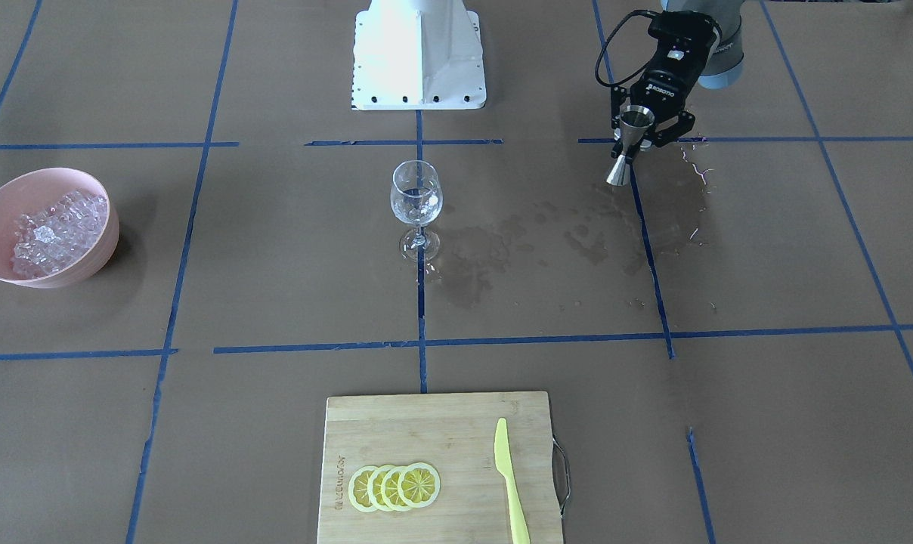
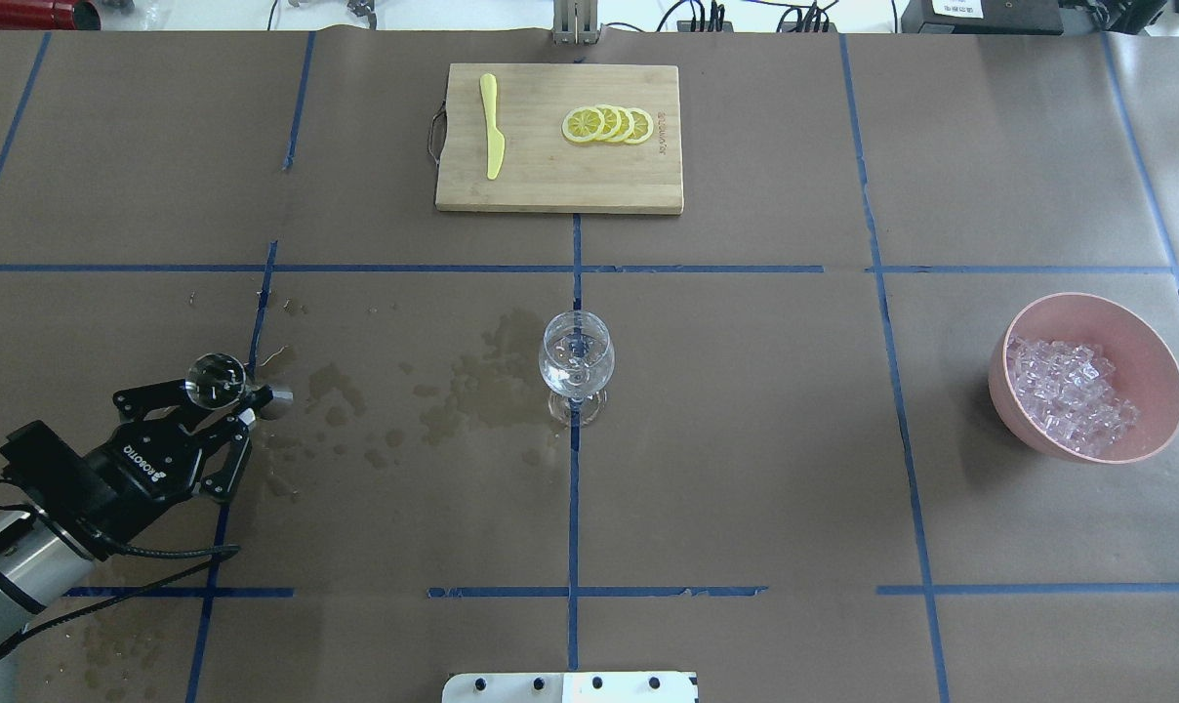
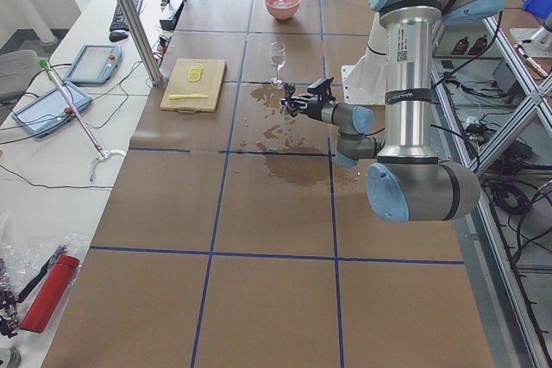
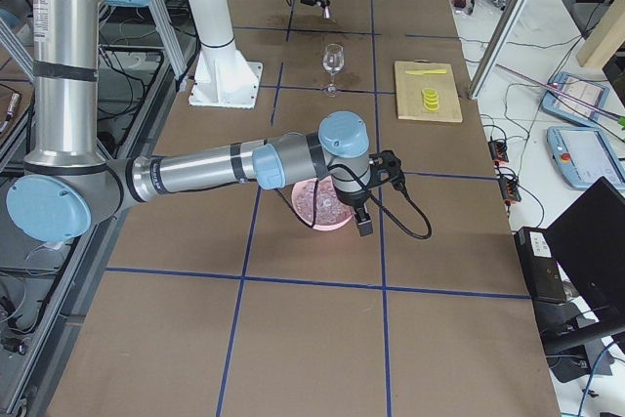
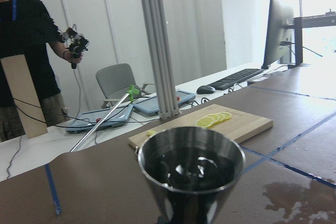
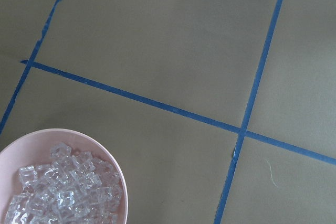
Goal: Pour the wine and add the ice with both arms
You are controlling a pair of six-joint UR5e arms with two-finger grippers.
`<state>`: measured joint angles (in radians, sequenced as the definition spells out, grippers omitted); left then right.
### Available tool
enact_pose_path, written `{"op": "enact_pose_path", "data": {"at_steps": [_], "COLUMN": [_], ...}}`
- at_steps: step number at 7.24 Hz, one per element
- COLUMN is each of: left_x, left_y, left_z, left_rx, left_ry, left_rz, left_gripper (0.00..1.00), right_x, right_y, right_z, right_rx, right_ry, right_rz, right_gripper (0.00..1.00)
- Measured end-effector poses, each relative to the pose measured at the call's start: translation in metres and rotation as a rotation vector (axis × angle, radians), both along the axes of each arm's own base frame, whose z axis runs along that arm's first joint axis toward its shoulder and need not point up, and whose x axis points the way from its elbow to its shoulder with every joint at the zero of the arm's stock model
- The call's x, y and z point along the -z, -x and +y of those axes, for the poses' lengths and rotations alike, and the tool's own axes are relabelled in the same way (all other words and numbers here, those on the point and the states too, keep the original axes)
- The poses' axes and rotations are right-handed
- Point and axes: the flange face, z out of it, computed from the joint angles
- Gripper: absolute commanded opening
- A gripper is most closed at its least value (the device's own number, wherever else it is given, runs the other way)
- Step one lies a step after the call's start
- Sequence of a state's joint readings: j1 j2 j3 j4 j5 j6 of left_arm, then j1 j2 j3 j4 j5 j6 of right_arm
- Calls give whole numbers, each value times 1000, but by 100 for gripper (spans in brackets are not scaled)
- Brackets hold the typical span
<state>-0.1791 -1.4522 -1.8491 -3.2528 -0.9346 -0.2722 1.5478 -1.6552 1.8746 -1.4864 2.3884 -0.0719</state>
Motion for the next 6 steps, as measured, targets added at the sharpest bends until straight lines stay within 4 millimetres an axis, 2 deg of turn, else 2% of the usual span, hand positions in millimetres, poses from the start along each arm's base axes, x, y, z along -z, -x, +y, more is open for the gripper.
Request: {"op": "enact_pose_path", "data": {"at_steps": [1,3,5,6], "left_x": [21,63,93,108], "left_y": [0,1,3,-2], "left_z": [-8,-41,-80,-92], "left_rx": [-109,-325,-438,-463], "left_ry": [-42,-106,-99,-80], "left_rz": [-31,-112,-191,-220], "left_gripper": [0,0,0,0], "right_x": [0,-1,-2,-2], "right_y": [0,0,0,0], "right_z": [0,1,1,1], "right_rx": [0,0,0,0], "right_ry": [0,2,4,5], "right_rz": [0,0,0,0], "right_gripper": [100,100,100,100]}}
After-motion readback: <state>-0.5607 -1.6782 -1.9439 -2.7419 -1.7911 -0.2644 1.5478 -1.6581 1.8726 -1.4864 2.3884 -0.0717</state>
